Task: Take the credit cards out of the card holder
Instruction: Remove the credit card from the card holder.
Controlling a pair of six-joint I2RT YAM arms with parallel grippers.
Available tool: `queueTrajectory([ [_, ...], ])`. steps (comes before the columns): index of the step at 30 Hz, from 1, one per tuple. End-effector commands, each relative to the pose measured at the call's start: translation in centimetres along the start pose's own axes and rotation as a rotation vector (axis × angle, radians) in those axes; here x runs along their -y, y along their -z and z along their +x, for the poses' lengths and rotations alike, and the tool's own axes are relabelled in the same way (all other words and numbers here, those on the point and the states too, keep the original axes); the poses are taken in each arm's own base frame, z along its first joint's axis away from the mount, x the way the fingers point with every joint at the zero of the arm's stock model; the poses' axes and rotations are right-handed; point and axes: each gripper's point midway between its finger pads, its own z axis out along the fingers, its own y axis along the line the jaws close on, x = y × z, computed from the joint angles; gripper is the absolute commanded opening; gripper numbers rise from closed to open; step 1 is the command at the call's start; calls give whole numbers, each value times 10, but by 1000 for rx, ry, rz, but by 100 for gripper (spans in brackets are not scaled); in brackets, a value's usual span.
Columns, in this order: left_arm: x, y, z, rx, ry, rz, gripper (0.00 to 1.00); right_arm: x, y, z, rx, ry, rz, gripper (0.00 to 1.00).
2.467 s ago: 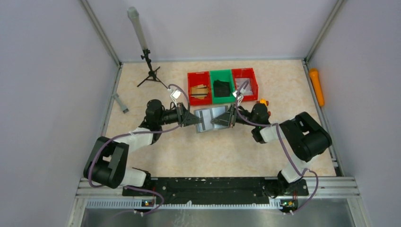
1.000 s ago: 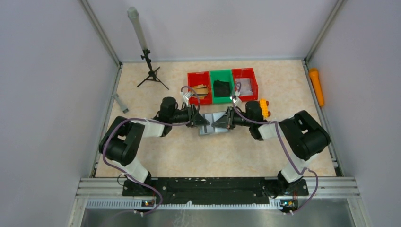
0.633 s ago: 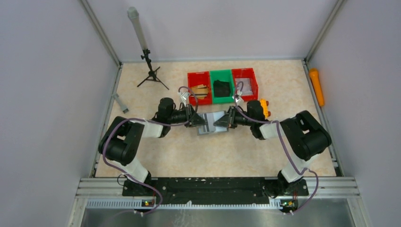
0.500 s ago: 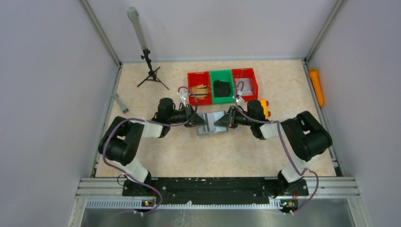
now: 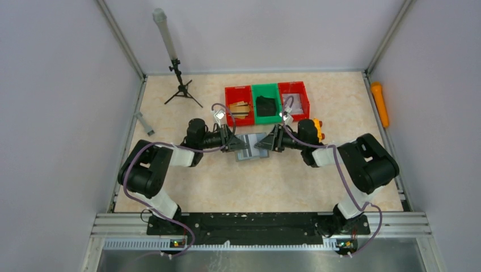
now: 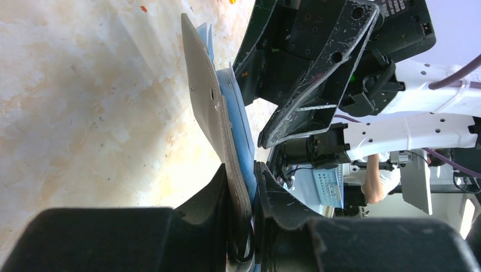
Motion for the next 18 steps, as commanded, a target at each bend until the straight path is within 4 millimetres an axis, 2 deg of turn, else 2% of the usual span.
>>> queueTrajectory([
  [1,49,8,-5,1,-130,177,0,-15,4,-12,41,45,-63,51],
  [6,46,7,-5,0,-124,176,0,-37,6,-10,33,29,-199,44],
  [10,45,6,-5,-6,-118,177,0,-39,4,-9,24,9,-218,32],
  [14,44,6,-5,-3,-121,168,0,-39,5,-9,23,10,-217,26],
  [15,44,6,-5,-2,-121,167,0,-39,5,-9,23,8,-216,24],
  [18,44,7,-5,-4,-126,159,0,-38,4,-10,26,12,-212,5],
])
